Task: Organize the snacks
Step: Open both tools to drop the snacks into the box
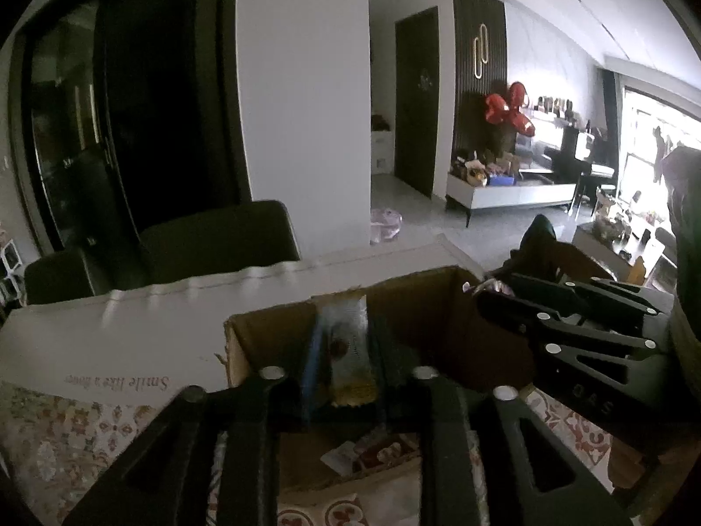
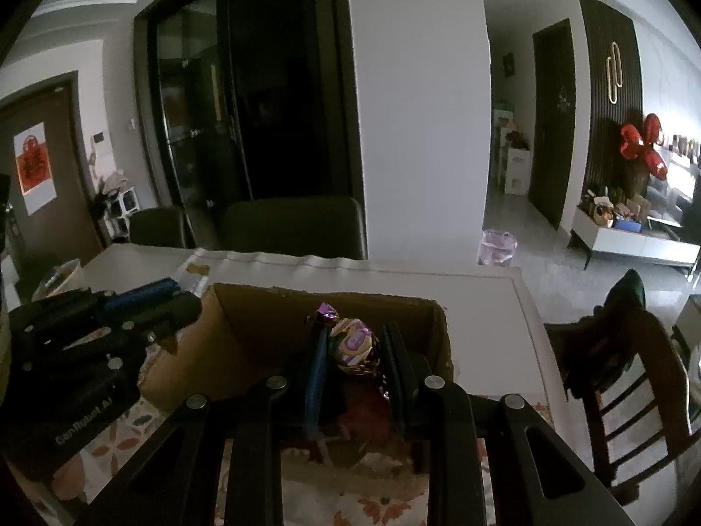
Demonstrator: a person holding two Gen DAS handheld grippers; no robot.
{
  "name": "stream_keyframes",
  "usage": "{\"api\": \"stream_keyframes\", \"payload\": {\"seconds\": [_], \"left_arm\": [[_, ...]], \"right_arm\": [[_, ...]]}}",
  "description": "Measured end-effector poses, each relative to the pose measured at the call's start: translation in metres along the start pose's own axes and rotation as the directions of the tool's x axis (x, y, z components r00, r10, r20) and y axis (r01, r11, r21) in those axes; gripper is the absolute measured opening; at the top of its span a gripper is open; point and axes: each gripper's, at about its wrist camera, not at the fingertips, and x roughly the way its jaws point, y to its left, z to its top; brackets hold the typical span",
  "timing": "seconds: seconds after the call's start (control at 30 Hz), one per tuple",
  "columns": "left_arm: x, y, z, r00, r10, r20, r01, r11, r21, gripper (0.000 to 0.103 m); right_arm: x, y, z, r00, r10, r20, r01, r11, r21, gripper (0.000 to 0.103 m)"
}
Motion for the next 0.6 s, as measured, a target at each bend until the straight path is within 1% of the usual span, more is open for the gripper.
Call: {"api": "stream_keyframes", "payload": {"seconds": [0.03, 0.07, 0.1, 0.13, 0.17, 0.3, 0.5, 0.6], "left_arm": [[0.001, 0.000, -0.001, 1.000, 0.005, -0.001, -0.005, 1.000, -0.002, 0.050], [0.000, 0.000, -0.002, 1.000, 0.010, 0.005, -0.010, 1.000, -0.006, 0.053], [-0.002, 0.002, -0.003, 1.000, 0.018, 0.013, -0.018, 1.000, -0.007, 0.053], [-0.004, 0.002, -0.004, 0.999, 0.029, 0.016, -0.029, 1.000, -0.006, 0.054], [-0.006, 0.002, -0.006, 0.999, 0.040, 0.019, -0.040, 0.999, -0.004, 0.056], [-0.018, 0.000, -0.010, 0.998, 0.062, 0.029, -0.062, 0.998, 0.008, 0.066], [-0.045, -0.006, -0.022, 0.996, 0.078, 0.047, -0.079, 0.997, 0.016, 0.073], [-0.061, -0.008, -0.031, 0.994, 0.092, 0.054, -0.093, 0.995, 0.024, 0.073]], "right_arm": [[0.003, -0.002, 0.001, 1.000, 0.005, -0.011, -0.005, 1.000, 0.007, 0.028], [0.004, -0.003, 0.000, 1.000, 0.008, -0.018, -0.008, 1.000, 0.016, 0.039], [0.005, -0.004, -0.001, 1.000, 0.010, -0.022, -0.009, 1.000, 0.025, 0.055], [0.004, -0.006, -0.002, 1.000, 0.003, -0.019, -0.003, 0.999, 0.036, 0.061], [0.002, -0.007, -0.004, 1.000, -0.018, -0.007, 0.018, 0.999, 0.042, 0.063], [-0.008, -0.006, -0.009, 0.998, -0.060, 0.007, 0.059, 0.998, 0.033, 0.063], [-0.029, 0.004, -0.014, 0.997, -0.072, 0.028, 0.071, 0.997, 0.018, 0.063], [-0.041, 0.007, -0.021, 0.997, -0.078, 0.029, 0.077, 0.997, 0.021, 0.064]]}}
